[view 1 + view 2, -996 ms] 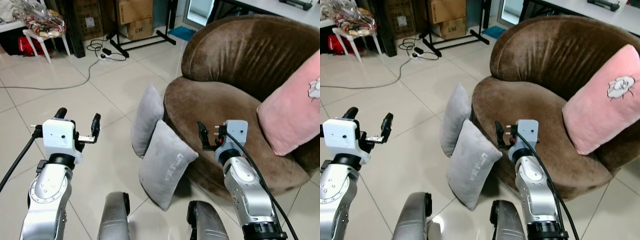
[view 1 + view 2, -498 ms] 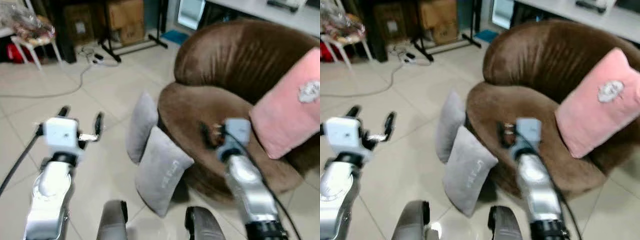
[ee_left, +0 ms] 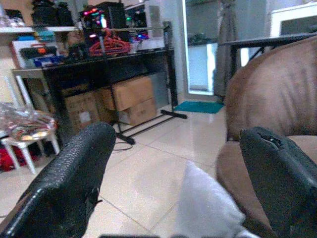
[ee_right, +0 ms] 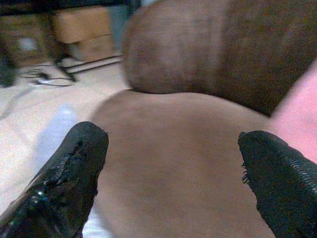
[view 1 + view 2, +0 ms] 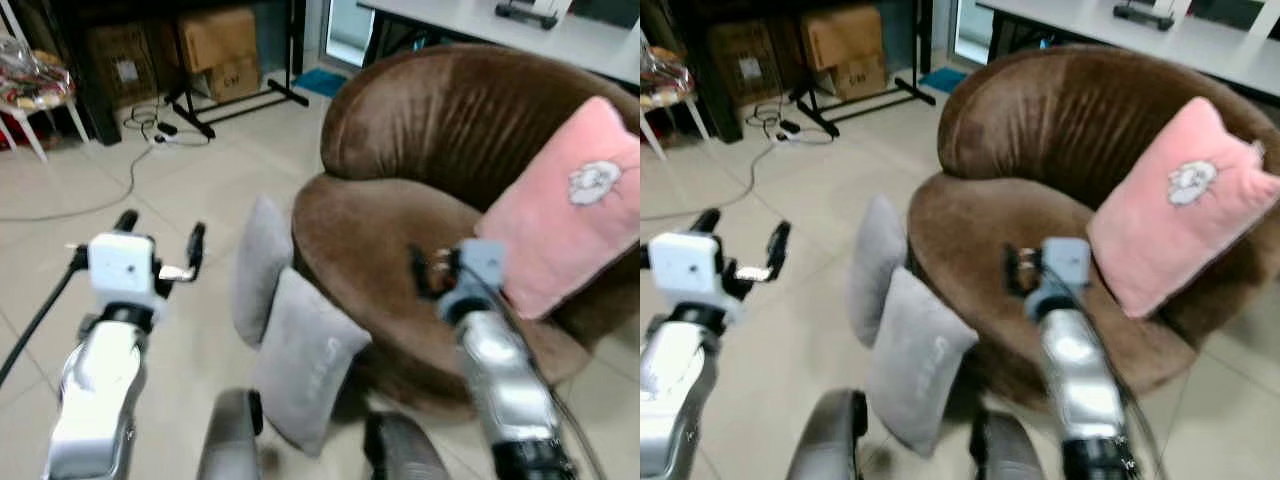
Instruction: Move the pillow to the sofa from floor
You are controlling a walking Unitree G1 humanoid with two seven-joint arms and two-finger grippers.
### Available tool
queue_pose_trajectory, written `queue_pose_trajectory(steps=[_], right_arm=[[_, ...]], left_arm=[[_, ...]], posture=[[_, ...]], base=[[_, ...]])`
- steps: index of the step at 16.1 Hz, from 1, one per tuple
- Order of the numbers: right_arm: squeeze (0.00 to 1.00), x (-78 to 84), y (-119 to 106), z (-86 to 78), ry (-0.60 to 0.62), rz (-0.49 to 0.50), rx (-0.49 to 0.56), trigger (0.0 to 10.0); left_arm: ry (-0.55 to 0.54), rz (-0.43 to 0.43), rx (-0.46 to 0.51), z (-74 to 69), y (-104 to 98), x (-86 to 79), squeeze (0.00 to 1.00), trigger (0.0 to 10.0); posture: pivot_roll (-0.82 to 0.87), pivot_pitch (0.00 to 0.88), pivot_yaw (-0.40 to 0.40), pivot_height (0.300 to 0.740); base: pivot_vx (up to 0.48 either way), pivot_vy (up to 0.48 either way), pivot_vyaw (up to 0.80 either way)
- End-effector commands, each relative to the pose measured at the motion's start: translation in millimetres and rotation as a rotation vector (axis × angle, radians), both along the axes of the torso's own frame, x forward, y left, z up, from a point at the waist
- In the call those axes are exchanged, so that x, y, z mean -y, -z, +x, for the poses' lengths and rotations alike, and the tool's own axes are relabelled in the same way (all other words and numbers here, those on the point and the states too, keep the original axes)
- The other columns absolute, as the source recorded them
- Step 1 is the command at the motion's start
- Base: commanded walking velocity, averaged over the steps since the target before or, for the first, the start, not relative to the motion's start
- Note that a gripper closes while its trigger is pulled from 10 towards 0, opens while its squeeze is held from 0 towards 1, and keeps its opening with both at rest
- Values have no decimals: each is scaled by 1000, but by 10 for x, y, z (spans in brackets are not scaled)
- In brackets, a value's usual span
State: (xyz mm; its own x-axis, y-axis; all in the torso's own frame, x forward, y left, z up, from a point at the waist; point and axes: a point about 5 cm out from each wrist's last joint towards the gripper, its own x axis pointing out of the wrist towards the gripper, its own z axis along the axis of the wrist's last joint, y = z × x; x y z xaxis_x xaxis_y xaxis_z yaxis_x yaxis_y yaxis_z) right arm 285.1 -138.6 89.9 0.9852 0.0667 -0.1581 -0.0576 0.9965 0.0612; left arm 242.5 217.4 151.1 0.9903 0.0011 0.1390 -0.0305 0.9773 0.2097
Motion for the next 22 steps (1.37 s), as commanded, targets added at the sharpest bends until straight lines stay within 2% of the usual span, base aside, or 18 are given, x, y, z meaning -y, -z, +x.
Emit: queue_pose_trajectory(steps=[1,3,7,10,16,17,18,22], right_arm=[[0,83,-33,11,19,-24,11,10000],[0,54,-22,21,-28,-98,6,10000],[0,0,-22,14,-72,-117,11,10000],[0,43,-8,10,-38,-53,-2,10000],[0,11,9,-1,-76,-35,-15,10000],[0,9,19,-8,-81,-29,-21,10000],[0,4,38,-15,-90,-20,-35,10000],[0,2,55,-24,-112,-7,-48,10000]], left_arm=[[17,-10,5,11,-9,42,1000,10000],[13,-11,6,15,-8,44,1000,10000],[12,-11,7,16,-10,41,1000,10000],[10,-11,8,15,-5,50,1000,10000],[-6,27,-5,11,14,47,1000,10000],[-8,30,-6,9,16,46,933,10000],[-11,31,-8,8,19,47,918,10000],[-20,31,-15,8,42,36,910,10000]], posture=[[114,0,-66,576],[114,0,-68,576],[114,0,-66,576],[114,0,-66,576],[113,0,-70,576],[115,0,-71,576],[116,0,-72,576],[107,0,-70,537]], base=[[326,0,0],[326,0,0],[322,0,777],[314,0,267],[89,0,0],[0,0,0],[0,0,0],[0,0,0]])
